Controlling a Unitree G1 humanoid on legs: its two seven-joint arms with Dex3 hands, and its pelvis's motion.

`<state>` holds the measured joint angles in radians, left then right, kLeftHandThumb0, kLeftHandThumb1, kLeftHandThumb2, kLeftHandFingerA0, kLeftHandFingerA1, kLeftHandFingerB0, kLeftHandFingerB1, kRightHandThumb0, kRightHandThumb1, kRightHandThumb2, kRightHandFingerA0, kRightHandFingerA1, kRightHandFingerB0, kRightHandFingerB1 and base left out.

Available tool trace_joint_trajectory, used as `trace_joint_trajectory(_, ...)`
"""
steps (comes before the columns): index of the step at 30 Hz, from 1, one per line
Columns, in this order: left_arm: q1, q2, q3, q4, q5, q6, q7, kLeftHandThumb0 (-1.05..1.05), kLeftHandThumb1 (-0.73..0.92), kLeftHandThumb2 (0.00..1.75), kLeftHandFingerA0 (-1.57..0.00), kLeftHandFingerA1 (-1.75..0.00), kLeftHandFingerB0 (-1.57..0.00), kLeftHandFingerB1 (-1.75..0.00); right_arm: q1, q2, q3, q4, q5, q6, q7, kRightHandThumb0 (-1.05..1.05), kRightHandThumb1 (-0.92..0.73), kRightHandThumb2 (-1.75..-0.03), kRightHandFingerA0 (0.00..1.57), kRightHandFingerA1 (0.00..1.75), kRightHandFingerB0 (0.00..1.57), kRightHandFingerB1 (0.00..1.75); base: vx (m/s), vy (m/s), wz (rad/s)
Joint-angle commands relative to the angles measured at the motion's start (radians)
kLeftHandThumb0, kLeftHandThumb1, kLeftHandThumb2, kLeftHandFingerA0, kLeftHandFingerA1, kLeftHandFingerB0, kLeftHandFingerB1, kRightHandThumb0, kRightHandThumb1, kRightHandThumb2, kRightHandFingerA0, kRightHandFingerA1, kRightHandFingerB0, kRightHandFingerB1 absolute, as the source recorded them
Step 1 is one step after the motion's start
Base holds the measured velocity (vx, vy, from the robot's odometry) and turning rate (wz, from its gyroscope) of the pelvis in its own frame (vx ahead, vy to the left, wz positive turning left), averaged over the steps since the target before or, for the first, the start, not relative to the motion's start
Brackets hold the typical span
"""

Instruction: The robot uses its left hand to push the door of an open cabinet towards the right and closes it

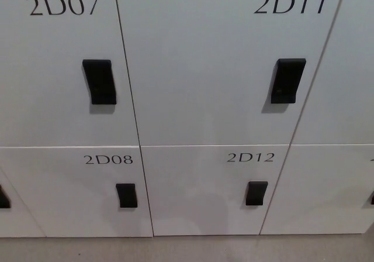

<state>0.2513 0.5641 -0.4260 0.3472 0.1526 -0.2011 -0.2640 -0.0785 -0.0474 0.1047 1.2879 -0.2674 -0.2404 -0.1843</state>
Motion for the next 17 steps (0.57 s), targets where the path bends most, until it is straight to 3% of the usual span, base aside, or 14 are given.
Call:
trace_joint_trajectory(1, -0.074, 0.017, 0.131, 0.479, 0.119, -0.166, 0.452, -0.76, 0.92, 0.74, -0.38, -0.37, -0.35, -0.33, -0.002, -0.043, -0.016, 0.009, 0.014, 0.024, 0.002, -0.49, -0.88, -0.66, 0.34, 0.35, 0.31, 0.32, 0.0, 0.0, 0.0)
trace_joint_trajectory(4, -0.122, 0.004, 0.163, 0.609, 0.062, -0.125, 0.433, -0.78, 0.86, 0.78, -0.38, -0.39, -0.31, -0.35, -0.002, -0.044, -0.016, 0.009, 0.013, 0.023, 0.001, -0.51, -0.88, -0.67, 0.35, 0.35, 0.31, 0.32, 0.0, 0.0, 0.0)
trace_joint_trajectory(5, -0.132, 0.002, 0.174, 0.662, 0.04, -0.106, 0.419, -0.7, 0.76, 1.13, -0.37, -0.53, -0.25, -0.46, -0.001, -0.044, -0.014, 0.01, 0.011, 0.025, 0.0, -0.5, -0.88, -0.66, 0.35, 0.35, 0.31, 0.32, 0.0, 0.0, 0.0)
trace_joint_trajectory(6, -0.141, -0.002, 0.183, 0.72, 0.024, -0.095, 0.411, -0.7, 0.76, 1.13, -0.37, -0.53, -0.25, -0.46, 0.002, -0.044, -0.013, 0.011, 0.01, 0.026, 0.0, -0.5, -0.88, -0.66, 0.35, 0.35, 0.31, 0.32, 0.0, 0.0, 0.0)
trace_joint_trajectory(9, -0.149, -0.005, 0.204, 0.783, -0.004, -0.083, 0.38, -0.72, 0.75, 1.11, -0.37, -0.53, -0.28, -0.47, 0.001, -0.041, -0.017, 0.011, 0.014, 0.027, 0.002, -0.5, -0.88, -0.66, 0.35, 0.35, 0.31, 0.32, 0.0, 0.0, 0.0)
trace_joint_trajectory(10, -0.157, -0.007, 0.226, 0.822, -0.033, -0.051, 0.339, -0.73, 0.91, 0.68, -0.45, -0.36, -0.36, -0.33, -0.001, -0.041, -0.012, 0.012, 0.009, 0.031, -0.002, -0.5, -0.89, -0.67, 0.35, 0.35, 0.31, 0.32, 0.0, 0.0, 0.0)
trace_joint_trajectory(11, -0.163, -0.012, 0.253, 0.841, -0.065, -0.029, 0.3, -0.73, 0.91, 0.68, -0.38, -0.35, -0.29, -0.31, 0.0, -0.04, -0.014, 0.012, 0.01, 0.029, -0.005, -0.49, -0.88, -0.67, 0.35, 0.35, 0.32, 0.32, 0.0, 0.0, 0.0)
trace_joint_trajectory(14, -0.183, -0.021, 0.297, 0.878, -0.107, 0.002, 0.253, -0.73, 0.92, 0.69, -0.36, -0.35, -0.27, -0.31, 0.003, -0.037, -0.019, 0.013, 0.016, 0.026, -0.008, -0.49, -0.88, -0.66, 0.35, 0.35, 0.32, 0.32, 0.0, 0.0, 0.0)
trace_joint_trajectory(15, -0.188, -0.025, 0.302, 0.889, -0.103, 0.006, 0.255, -0.75, 0.92, 0.7, -0.35, -0.34, -0.25, -0.3, 0.004, -0.037, -0.028, 0.012, 0.024, 0.022, -0.008, -0.56, -0.71, -1.0, 0.32, 0.51, 0.24, 0.46, 0.0, 0.0, 0.0)
trace_joint_trajectory(17, -0.193, -0.03, 0.305, 0.9, -0.095, 0.006, 0.255, -0.76, 0.92, 0.69, -0.37, -0.34, -0.27, -0.3, 0.004, -0.038, -0.04, 0.01, 0.036, 0.015, -0.004, -0.56, -0.7, -0.99, 0.31, 0.51, 0.24, 0.46, 0.0, 0.0, 0.0)
